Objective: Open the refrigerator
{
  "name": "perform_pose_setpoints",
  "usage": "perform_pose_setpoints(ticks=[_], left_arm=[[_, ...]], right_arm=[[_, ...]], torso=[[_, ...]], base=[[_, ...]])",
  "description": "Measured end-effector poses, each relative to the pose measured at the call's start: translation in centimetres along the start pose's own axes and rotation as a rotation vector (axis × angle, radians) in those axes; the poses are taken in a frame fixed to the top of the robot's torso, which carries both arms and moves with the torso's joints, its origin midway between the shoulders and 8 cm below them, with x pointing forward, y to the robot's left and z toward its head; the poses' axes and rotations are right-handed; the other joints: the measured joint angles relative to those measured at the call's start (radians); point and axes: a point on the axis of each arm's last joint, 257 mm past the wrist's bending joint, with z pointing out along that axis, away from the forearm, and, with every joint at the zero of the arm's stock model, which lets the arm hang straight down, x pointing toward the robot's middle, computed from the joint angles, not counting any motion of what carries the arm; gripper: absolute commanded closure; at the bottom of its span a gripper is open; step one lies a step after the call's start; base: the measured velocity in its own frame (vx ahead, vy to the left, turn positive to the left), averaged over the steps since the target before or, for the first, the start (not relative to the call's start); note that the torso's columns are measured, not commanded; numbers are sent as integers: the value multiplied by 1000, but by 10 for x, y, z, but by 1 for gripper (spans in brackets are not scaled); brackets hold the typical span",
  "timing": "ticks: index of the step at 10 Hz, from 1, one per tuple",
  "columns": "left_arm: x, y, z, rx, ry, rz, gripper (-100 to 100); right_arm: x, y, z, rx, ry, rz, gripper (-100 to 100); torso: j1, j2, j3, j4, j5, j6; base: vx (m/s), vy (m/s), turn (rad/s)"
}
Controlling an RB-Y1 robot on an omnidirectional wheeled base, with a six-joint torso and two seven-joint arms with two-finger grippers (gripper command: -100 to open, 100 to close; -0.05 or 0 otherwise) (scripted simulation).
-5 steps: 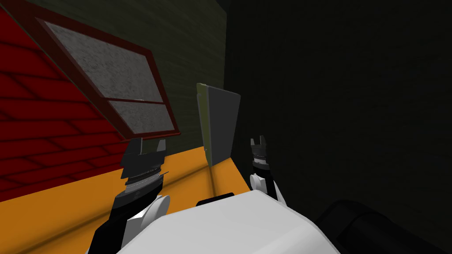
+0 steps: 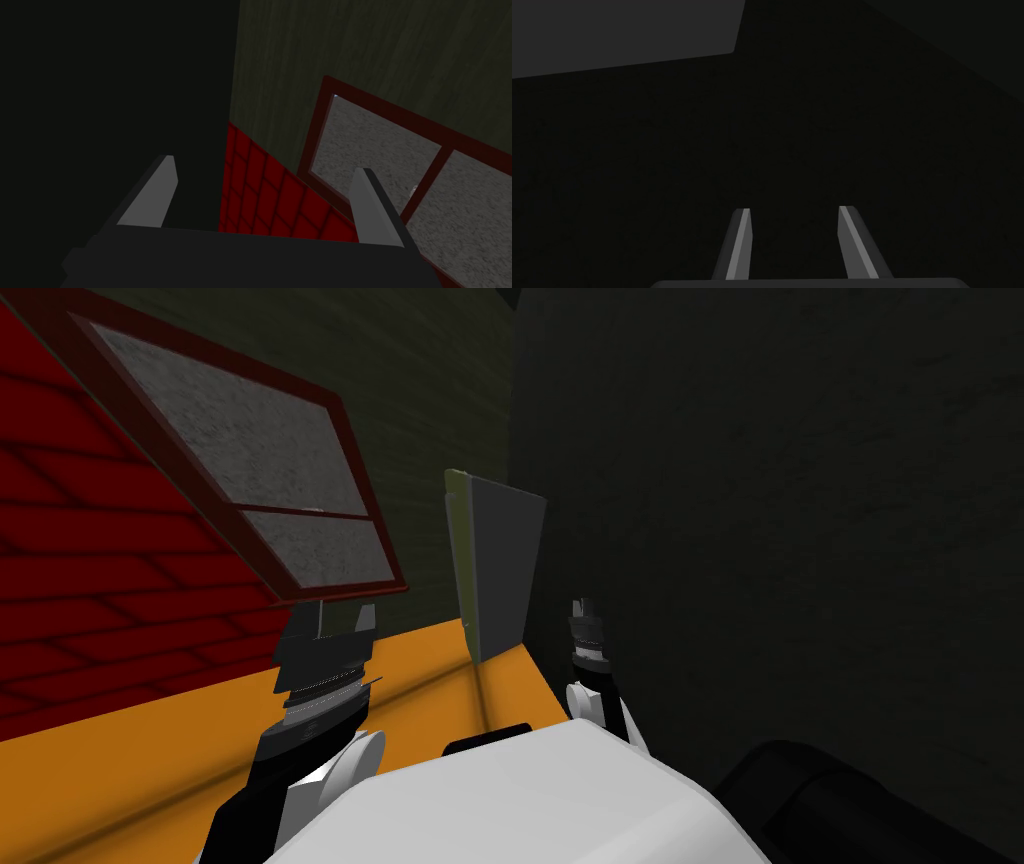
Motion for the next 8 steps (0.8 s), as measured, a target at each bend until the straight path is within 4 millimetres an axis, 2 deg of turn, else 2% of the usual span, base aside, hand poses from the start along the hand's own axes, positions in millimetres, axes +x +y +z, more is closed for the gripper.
perform_pose_setpoints(ticks=[4, 5, 6, 8], left_arm=[[0, 0, 0, 0, 0, 0, 0], [0, 0, 0, 0, 0, 0, 0], [0, 0, 0, 0, 0, 0, 0], [0, 0, 0, -1, 0, 0, 0]], right_arm=[[0, 0, 0, 0, 0, 0, 0], [0, 0, 0, 0, 0, 0, -100], [1, -1, 0, 1, 21, 1, -100], [2, -5, 0, 8, 65, 24, -100]], torso=[[0, 296, -590, 295, 0, 0], [0, 369, -738, 369, 0, 0], [0, 403, -807, 402, 0, 0], [1, 414, -831, 414, 0, 0]], base=[[0, 0, 0], [11, 8, 68], [11, 14, 93], [19, 23, 112]])
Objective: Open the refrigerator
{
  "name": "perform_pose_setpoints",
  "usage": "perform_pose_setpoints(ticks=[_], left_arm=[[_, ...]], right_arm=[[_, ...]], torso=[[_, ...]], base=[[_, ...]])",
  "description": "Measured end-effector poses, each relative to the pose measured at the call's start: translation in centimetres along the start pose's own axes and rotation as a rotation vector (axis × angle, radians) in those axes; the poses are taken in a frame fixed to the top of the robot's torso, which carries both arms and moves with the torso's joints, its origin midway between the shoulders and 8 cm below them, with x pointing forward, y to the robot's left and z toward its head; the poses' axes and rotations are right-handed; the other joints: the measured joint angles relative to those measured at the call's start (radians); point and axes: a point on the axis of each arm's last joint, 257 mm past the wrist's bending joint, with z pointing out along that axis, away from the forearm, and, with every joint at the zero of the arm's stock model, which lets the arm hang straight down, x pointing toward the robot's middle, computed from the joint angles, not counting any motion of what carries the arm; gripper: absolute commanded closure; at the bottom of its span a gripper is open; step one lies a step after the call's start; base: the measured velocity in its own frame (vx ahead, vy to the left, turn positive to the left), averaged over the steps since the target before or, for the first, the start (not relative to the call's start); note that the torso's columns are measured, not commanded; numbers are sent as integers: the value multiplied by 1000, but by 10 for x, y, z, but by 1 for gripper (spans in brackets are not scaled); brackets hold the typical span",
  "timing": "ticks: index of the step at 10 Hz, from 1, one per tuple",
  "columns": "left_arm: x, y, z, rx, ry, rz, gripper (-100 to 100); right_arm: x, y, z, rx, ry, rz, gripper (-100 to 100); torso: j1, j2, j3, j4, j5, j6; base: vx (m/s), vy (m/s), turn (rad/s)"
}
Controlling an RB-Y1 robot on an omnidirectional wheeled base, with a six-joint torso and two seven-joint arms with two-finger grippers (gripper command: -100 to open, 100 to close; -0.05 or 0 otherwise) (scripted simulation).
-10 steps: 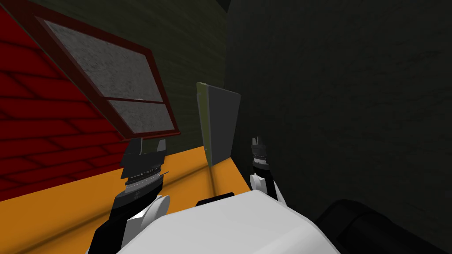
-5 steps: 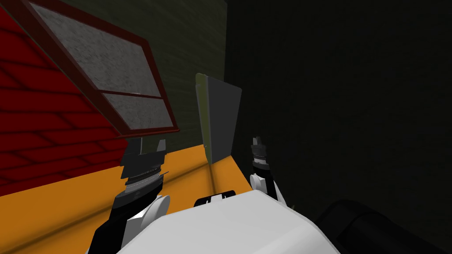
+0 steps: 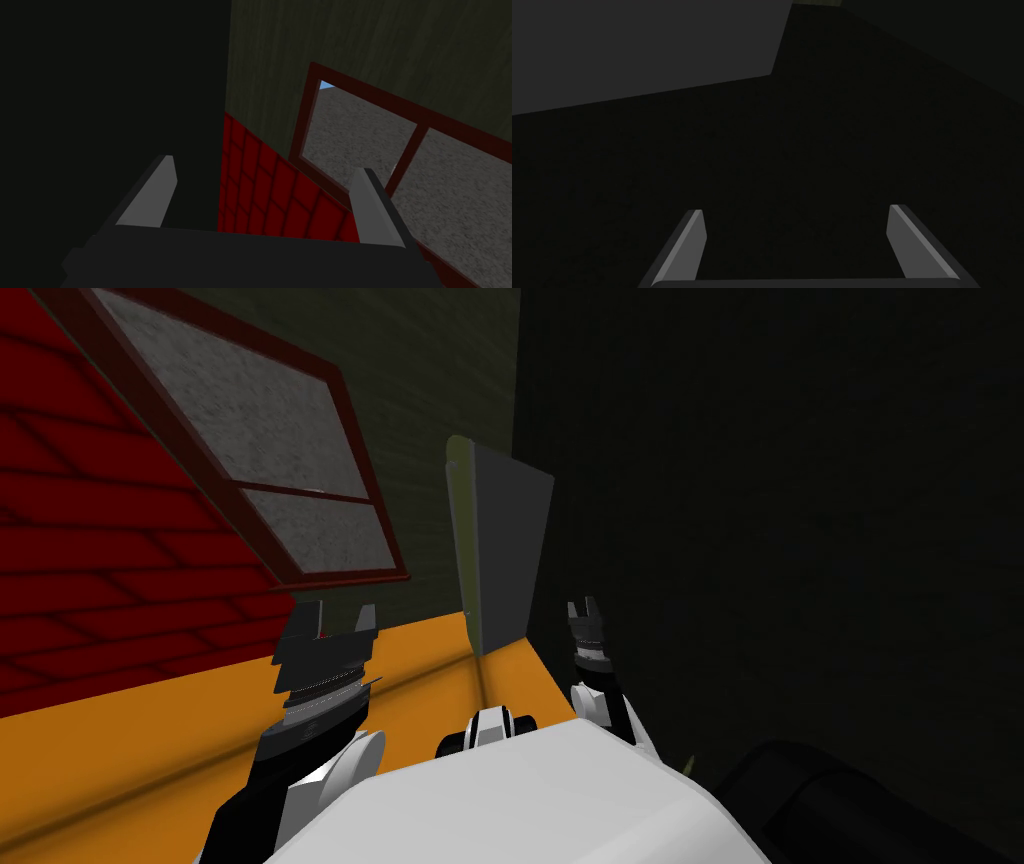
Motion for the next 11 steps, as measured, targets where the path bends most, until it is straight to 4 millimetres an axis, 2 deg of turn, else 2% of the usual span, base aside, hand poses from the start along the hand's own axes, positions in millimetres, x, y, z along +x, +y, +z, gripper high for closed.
perform_pose_setpoints(ticks=[5, 11], left_arm=[[0, 0, 0, 0, 0, 0, 0], [0, 0, 0, 0, 0, 0, 0]], right_arm=[[-12, -16, -3, 31, 30, 154, -100], [-38, -34, -8, 54, -36, 376, -100]], torso=[[-1, 2, 0, 2, 0, 0], [-1, 2, -1, 1, 0, 0]], base=[[30, 30, 144], [30, 22, 148]])
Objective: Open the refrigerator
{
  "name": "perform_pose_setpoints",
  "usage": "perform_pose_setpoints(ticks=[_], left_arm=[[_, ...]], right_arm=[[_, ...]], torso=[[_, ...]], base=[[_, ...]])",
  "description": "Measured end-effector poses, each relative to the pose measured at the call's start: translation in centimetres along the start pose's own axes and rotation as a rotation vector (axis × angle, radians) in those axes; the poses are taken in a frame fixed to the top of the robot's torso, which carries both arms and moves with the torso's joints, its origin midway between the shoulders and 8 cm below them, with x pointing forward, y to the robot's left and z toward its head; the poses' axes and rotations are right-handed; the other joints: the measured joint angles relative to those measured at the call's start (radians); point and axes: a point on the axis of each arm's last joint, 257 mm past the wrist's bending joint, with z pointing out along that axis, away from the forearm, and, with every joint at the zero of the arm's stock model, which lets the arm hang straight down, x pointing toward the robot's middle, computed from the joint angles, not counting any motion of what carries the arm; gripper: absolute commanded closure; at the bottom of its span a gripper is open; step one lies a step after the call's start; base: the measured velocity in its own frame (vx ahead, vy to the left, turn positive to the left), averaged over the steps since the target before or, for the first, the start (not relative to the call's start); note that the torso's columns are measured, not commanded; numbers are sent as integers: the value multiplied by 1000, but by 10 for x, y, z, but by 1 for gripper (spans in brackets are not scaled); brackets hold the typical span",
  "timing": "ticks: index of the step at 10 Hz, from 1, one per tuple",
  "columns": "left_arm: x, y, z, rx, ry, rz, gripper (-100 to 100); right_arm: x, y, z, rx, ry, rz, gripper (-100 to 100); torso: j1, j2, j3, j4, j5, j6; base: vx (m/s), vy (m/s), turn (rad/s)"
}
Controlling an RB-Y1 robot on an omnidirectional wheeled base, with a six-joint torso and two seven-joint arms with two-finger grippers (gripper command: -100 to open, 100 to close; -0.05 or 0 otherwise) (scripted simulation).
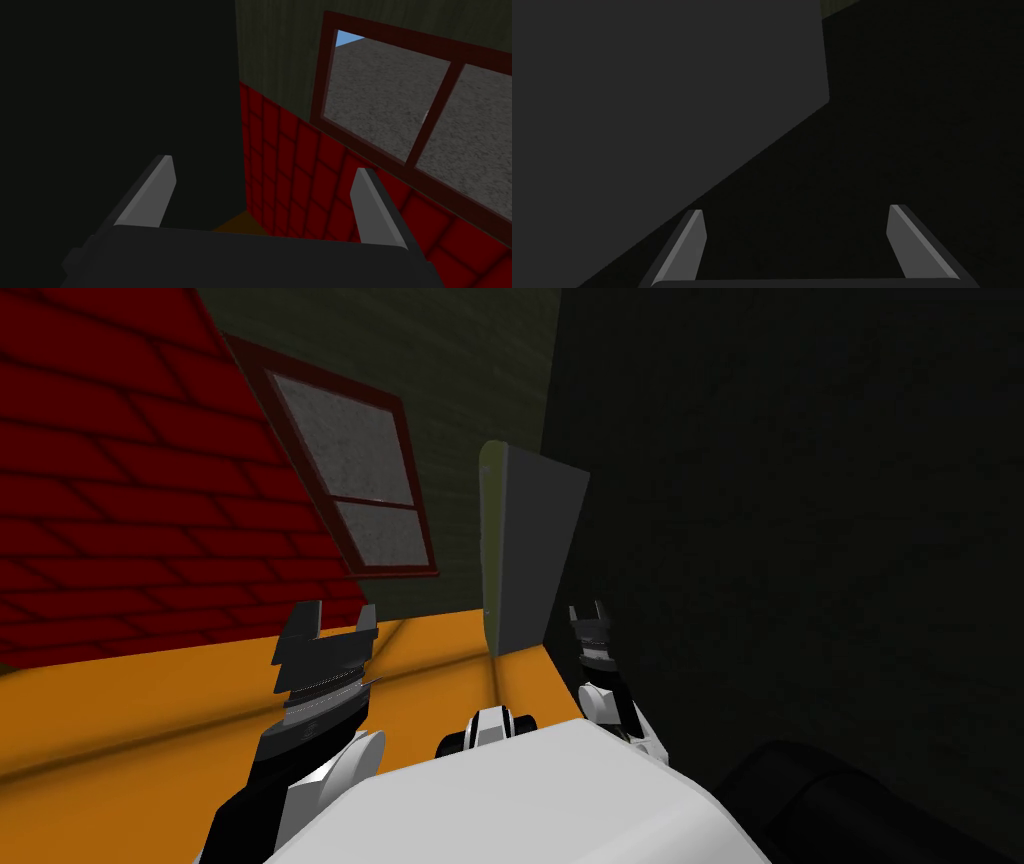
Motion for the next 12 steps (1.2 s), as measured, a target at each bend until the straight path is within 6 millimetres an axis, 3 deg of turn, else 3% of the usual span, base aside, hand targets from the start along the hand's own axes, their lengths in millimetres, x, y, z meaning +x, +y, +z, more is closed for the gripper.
perform_pose_setpoints(ticks=[12], left_arm=[[0, 0, 0, 0, 0, 0, 0]], right_arm=[[-67, -18, -14, -44, -180, 475, -100]], torso=[[0, 0, 0, 0, 0, 0]], base=[[34, 17, 164]])
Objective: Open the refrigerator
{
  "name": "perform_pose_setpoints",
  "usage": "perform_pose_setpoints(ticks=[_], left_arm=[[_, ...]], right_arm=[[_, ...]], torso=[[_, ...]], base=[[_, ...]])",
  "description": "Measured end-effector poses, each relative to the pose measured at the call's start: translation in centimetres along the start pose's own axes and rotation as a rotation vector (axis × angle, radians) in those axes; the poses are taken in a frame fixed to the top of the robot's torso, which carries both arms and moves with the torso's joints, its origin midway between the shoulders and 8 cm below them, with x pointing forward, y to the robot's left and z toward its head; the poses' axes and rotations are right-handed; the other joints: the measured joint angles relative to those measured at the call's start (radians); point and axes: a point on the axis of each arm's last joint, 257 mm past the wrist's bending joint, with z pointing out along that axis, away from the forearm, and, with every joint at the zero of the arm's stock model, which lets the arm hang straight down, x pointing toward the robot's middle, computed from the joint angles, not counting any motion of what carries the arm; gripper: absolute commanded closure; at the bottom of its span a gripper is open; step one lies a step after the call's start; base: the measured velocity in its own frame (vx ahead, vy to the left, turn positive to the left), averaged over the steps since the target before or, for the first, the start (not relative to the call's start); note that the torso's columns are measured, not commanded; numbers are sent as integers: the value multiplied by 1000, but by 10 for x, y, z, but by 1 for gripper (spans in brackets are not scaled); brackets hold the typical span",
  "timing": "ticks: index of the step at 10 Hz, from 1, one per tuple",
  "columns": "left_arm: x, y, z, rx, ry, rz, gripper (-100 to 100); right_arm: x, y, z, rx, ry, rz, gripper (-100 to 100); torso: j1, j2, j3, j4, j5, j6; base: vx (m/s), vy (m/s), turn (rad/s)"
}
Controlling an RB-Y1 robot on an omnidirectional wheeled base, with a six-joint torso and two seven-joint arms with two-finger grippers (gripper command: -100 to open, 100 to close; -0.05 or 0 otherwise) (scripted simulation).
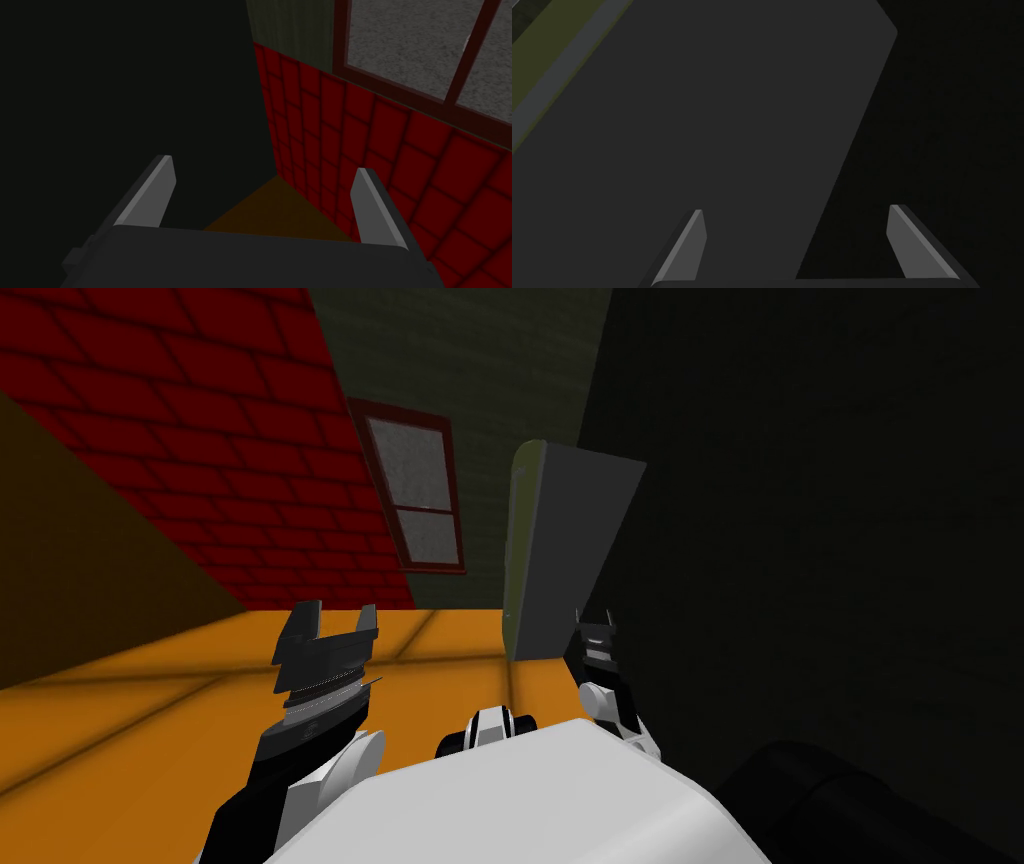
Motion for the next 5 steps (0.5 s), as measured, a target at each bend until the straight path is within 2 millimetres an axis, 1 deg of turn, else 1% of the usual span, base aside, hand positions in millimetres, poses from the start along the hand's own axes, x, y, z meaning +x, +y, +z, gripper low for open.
perform_pose_setpoints(ticks=[1, 4, 5], left_arm=[[0, 0, 0, 0, 0, 0, 0], [0, 0, 0, 0, 0, 0, 0], [0, 0, 0, 0, 0, 0, 0]], right_arm=[[-4, 1, 0, -7, -10, 40, -100], [-24, 5, 1, -36, -55, 179, -100], [-28, 5, 1, -43, -66, 220, -100]], torso=[[0, 0, 0, 0, 0, 1], [0, -1, 0, 0, 0, 0], [0, 0, 0, 0, 0, 1]], base=[[35, 12, 215], [36, 10, 153], [46, 1, 224]])
